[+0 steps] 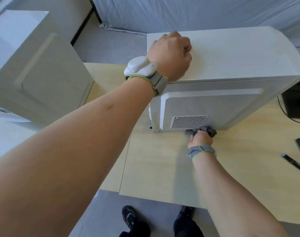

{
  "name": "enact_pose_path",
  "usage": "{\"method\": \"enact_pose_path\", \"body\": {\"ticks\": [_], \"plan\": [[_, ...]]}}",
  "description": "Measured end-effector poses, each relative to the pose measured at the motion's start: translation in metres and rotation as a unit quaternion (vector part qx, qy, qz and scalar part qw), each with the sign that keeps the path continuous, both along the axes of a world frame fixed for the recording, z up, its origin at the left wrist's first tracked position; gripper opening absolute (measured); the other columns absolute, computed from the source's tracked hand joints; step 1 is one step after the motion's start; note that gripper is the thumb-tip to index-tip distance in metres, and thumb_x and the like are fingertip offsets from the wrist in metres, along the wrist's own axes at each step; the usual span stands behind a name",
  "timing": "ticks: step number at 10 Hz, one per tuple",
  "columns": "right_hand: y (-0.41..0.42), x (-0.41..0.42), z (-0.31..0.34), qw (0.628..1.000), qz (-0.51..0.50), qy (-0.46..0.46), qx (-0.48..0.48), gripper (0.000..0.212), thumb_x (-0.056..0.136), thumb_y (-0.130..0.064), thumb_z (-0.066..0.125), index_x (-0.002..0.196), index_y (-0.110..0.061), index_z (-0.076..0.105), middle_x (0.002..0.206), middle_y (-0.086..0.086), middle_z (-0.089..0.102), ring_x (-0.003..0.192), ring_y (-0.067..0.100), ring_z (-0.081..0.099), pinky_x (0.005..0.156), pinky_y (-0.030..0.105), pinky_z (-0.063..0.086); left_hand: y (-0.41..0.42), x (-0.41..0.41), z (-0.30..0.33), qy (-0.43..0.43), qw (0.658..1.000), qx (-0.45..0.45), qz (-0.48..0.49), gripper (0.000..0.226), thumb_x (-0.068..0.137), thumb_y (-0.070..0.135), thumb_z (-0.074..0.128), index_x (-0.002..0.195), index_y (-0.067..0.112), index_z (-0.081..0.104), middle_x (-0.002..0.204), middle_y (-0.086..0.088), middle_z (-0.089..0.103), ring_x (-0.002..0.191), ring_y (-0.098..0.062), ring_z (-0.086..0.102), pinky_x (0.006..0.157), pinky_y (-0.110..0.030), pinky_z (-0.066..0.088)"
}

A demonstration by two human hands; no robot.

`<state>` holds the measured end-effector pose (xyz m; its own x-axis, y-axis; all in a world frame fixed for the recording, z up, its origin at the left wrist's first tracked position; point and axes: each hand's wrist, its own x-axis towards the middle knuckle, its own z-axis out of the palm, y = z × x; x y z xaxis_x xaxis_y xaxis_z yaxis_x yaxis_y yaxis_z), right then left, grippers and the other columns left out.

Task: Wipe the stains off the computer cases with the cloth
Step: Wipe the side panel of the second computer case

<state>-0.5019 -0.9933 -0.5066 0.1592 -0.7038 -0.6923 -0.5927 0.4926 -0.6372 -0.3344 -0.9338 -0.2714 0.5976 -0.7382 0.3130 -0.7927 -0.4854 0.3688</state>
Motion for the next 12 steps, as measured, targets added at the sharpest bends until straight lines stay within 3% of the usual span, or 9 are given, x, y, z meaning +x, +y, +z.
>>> {"method": "enact_pose_path", "body": {"ticks": [2,3,5,6,7,9,10,11,12], "plan": [[0.055,0.028,-0.024,0.942,-0.232,-0.181,0.160,0.023,0.102,-0.017,0.047,0.122,-0.007,0.054,0.124,0.010,0.060,0.113,0.022,0.058,0.099,0.033,0.046,-0.001,0.002,-0.001,-0.010,1.000,-0.002,0.004,0.029,0.092,0.027,0.045,0.107,0.026,0.070,0.118,0.005,0.062,0.109,-0.022,0.054,0.094,-0.033,0.040],[0.080,0.030,-0.017,0.917,-0.247,-0.228,0.214,0.011,0.090,-0.007,0.055,0.094,-0.016,0.051,0.081,0.001,0.054,0.072,0.019,0.056,0.070,0.029,0.048,-0.002,0.002,-0.002,-0.012,1.000,-0.005,0.004,0.028,0.092,0.028,0.045,0.106,0.026,0.070,0.117,0.006,0.061,0.108,-0.021,0.054,0.092,-0.031,0.040],[0.106,0.041,-0.015,0.941,-0.192,-0.192,0.204,0.013,0.089,-0.004,0.060,0.096,-0.013,0.055,0.090,0.005,0.060,0.091,0.020,0.056,0.090,0.029,0.046,-0.002,0.003,-0.002,-0.015,1.000,-0.006,0.006,0.028,0.092,0.029,0.045,0.106,0.026,0.069,0.117,0.007,0.061,0.108,-0.021,0.053,0.092,-0.032,0.039],[0.120,0.057,-0.026,0.940,-0.157,-0.199,0.229,0.018,0.093,0.007,0.059,0.110,0.001,0.059,0.122,0.016,0.062,0.108,0.023,0.056,0.102,0.029,0.044,-0.002,0.003,-0.001,-0.013,1.000,-0.007,0.007,0.027,0.092,0.029,0.045,0.105,0.027,0.069,0.117,0.007,0.061,0.109,-0.021,0.054,0.093,-0.032,0.040],[0.117,0.053,-0.025,0.938,-0.093,-0.216,0.254,0.029,0.091,0.019,0.045,0.106,-0.002,0.059,0.108,0.018,0.063,0.096,0.031,0.062,0.080,0.042,0.055,-0.001,0.002,0.000,-0.007,1.000,-0.006,0.003,0.028,0.092,0.028,0.046,0.106,0.027,0.070,0.118,0.007,0.061,0.110,-0.020,0.053,0.094,-0.031,0.040],[0.099,0.014,-0.007,0.930,-0.036,-0.192,0.312,0.033,0.088,0.001,0.038,0.059,0.001,0.054,0.050,0.013,0.054,0.046,0.022,0.053,0.055,0.026,0.042,-0.001,0.002,0.002,0.003,1.000,-0.001,0.002,0.029,0.092,0.029,0.047,0.109,0.028,0.071,0.122,0.005,0.060,0.114,-0.021,0.053,0.097,-0.033,0.040],[0.097,-0.004,-0.006,0.926,-0.074,-0.211,0.304,0.036,0.061,-0.006,0.040,0.086,0.001,0.065,0.082,0.018,0.067,0.080,0.032,0.064,0.086,0.037,0.049,0.000,0.001,0.002,0.008,1.000,0.000,0.003,0.030,0.092,0.029,0.047,0.110,0.028,0.071,0.123,0.005,0.060,0.114,-0.021,0.053,0.097,-0.032,0.039],[0.091,-0.005,-0.002,0.915,-0.122,-0.231,0.308,0.046,0.075,-0.029,0.058,0.114,-0.008,0.069,0.116,0.018,0.072,0.115,0.038,0.064,0.107,0.058,0.040,0.000,0.001,0.003,0.010,1.000,-0.003,0.005,0.029,0.092,0.029,0.047,0.110,0.028,0.071,0.122,0.006,0.060,0.114,-0.021,0.053,0.097,-0.033,0.040],[0.090,0.010,-0.001,0.929,-0.130,-0.209,0.277,0.037,0.097,-0.042,0.058,0.120,-0.015,0.068,0.118,0.012,0.073,0.108,0.032,0.067,0.100,0.051,0.049,0.000,0.001,0.001,0.009,1.000,-0.006,0.006,0.029,0.092,0.029,0.047,0.109,0.028,0.071,0.121,0.006,0.061,0.113,-0.021,0.053,0.096,-0.033,0.040]]}}
